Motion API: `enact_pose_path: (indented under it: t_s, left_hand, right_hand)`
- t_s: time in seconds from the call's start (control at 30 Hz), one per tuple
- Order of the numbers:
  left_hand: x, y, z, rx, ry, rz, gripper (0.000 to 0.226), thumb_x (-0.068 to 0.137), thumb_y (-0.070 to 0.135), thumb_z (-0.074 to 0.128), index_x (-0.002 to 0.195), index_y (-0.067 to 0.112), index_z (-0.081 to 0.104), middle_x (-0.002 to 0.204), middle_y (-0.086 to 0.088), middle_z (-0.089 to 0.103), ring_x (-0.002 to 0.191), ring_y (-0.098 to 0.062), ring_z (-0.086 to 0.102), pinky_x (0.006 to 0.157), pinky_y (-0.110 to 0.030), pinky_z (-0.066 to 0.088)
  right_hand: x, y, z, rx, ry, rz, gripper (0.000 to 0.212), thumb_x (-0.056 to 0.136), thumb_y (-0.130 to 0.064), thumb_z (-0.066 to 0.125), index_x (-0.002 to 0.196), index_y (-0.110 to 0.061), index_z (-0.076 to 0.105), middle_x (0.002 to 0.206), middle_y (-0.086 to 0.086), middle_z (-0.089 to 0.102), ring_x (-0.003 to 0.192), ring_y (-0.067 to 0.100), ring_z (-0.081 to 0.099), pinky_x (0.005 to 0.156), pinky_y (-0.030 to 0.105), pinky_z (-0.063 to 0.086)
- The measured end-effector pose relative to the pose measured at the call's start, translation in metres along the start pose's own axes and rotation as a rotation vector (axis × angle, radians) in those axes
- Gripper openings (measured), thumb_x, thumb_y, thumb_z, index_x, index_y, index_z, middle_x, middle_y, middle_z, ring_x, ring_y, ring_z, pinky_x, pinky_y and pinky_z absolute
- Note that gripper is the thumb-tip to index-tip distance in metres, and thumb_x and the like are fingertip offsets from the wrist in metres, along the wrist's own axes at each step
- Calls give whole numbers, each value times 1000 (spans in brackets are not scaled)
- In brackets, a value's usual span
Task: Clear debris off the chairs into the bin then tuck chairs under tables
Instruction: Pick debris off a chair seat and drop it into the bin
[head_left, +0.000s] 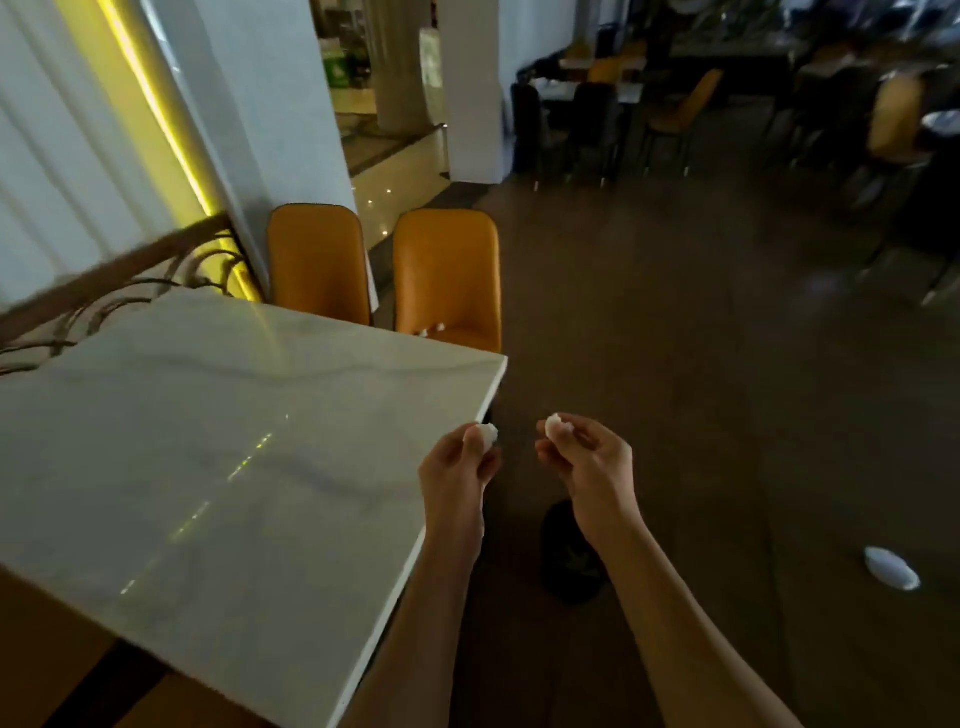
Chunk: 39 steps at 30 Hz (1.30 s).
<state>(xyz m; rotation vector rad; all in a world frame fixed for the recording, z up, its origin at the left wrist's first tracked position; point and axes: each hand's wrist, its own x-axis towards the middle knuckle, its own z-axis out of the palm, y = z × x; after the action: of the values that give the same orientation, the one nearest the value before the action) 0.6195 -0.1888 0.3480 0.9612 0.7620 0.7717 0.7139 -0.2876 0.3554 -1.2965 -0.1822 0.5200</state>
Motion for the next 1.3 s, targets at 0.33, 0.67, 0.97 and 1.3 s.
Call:
enact_pose_path:
  t_s: [0.33, 0.67, 0.97, 1.3]
  left_hand:
    - [104, -64, 126, 62, -201, -185, 16, 90, 16, 69, 103, 10, 74, 103, -9, 74, 97, -20, 70, 78, -28, 56]
    - [220, -109, 206, 118, -220, -352, 16, 92, 20, 66, 105, 13, 73, 107, -5, 72, 99, -19, 69, 83, -31, 56]
    - [271, -181, 225, 204, -128, -425, 16, 93, 24, 65, 104, 18, 74, 108, -3, 72, 98, -19, 69, 81, -30, 55]
    - [304, -345, 182, 246, 9, -583, 24, 96, 21, 61, 114, 8, 69, 113, -12, 70, 89, -16, 67, 78, -28, 52]
  right_hand:
    - [124, -12, -79, 5, 217, -42, 13, 92, -15, 68, 102, -8, 72, 99, 11, 75, 92, 25, 72, 82, 37, 59]
    - [258, -4, -102, 8, 324, 5, 15, 93, -16, 67, 103, -6, 71, 99, 14, 75, 86, 20, 70, 80, 35, 60]
    - [332, 59, -139, 56, 331, 117, 17, 91, -14, 69, 106, -6, 70, 102, 15, 74, 89, 23, 72, 79, 31, 58]
    - [369, 196, -212, 101, 339, 342, 18, 90, -2, 67, 107, 1, 66, 106, 20, 70, 101, 30, 72, 91, 36, 56]
